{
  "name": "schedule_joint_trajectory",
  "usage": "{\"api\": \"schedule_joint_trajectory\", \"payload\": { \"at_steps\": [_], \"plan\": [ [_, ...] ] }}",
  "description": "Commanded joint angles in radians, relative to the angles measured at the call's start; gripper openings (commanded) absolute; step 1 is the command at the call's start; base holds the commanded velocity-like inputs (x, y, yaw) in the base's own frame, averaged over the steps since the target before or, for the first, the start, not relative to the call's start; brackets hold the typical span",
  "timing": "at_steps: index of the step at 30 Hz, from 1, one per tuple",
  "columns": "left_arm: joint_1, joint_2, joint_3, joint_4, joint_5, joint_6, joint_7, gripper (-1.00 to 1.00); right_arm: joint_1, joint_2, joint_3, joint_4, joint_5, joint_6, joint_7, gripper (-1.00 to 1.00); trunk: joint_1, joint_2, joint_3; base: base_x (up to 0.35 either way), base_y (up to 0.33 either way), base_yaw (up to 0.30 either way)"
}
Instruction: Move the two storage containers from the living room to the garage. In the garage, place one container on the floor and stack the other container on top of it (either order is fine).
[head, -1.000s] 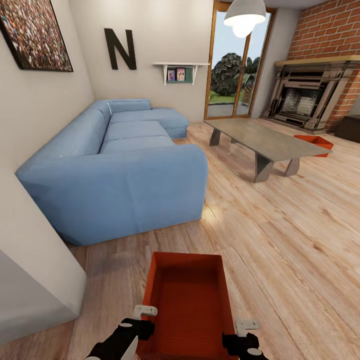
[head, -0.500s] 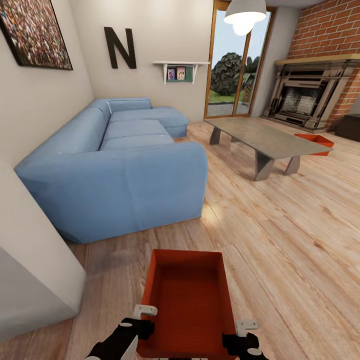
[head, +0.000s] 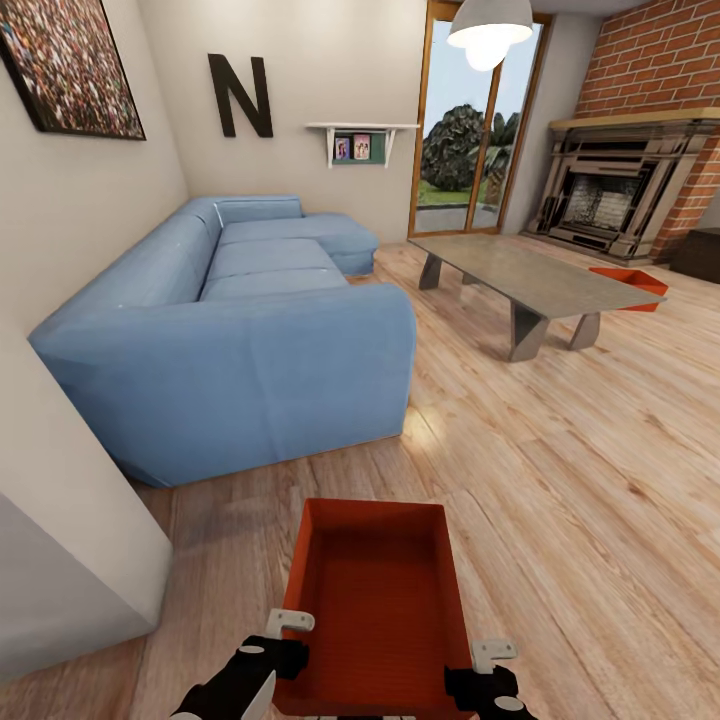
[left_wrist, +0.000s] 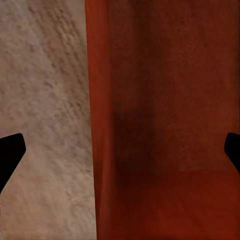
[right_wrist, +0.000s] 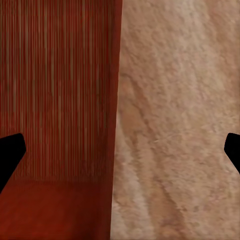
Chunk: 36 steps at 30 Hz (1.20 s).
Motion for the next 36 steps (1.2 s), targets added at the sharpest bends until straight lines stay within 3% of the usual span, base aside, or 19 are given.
{"api": "schedule_joint_trajectory", "payload": {
  "at_steps": [1, 10, 34, 35, 36],
  "plan": [
    [0.000, 0.000, -0.001, -0.002, -0.010, 0.006, 0.002, 1.00, -0.001, 0.000, 0.009, 0.001, -0.010, -0.004, -0.004, 1.00, 0.000, 0.000, -0.001, 0.000, 0.000, 0.000],
    [0.000, 0.002, -0.001, 0.001, 0.023, 0.007, 0.002, 1.00, -0.001, 0.000, 0.009, 0.000, -0.010, -0.003, -0.004, 1.00, 0.000, 0.000, -0.001, 0.000, 0.000, 0.000],
    [0.000, 0.003, -0.001, 0.009, 0.026, 0.007, 0.002, 1.00, -0.001, 0.000, 0.009, 0.000, -0.010, -0.002, -0.004, 1.00, 0.000, 0.000, -0.001, 0.000, 0.000, 0.000],
    [0.000, 0.003, -0.001, 0.010, 0.026, 0.007, 0.002, 1.00, -0.001, 0.000, 0.009, 0.000, -0.009, -0.002, -0.004, -1.00, 0.000, 0.000, -0.001, 0.000, 0.000, 0.000],
    [0.000, 0.003, -0.001, 0.010, 0.026, 0.007, 0.002, -1.00, -0.001, 0.000, 0.009, 0.000, -0.009, -0.002, -0.004, -1.00, 0.000, 0.000, -0.001, 0.000, 0.000, 0.000]
  ]
}}
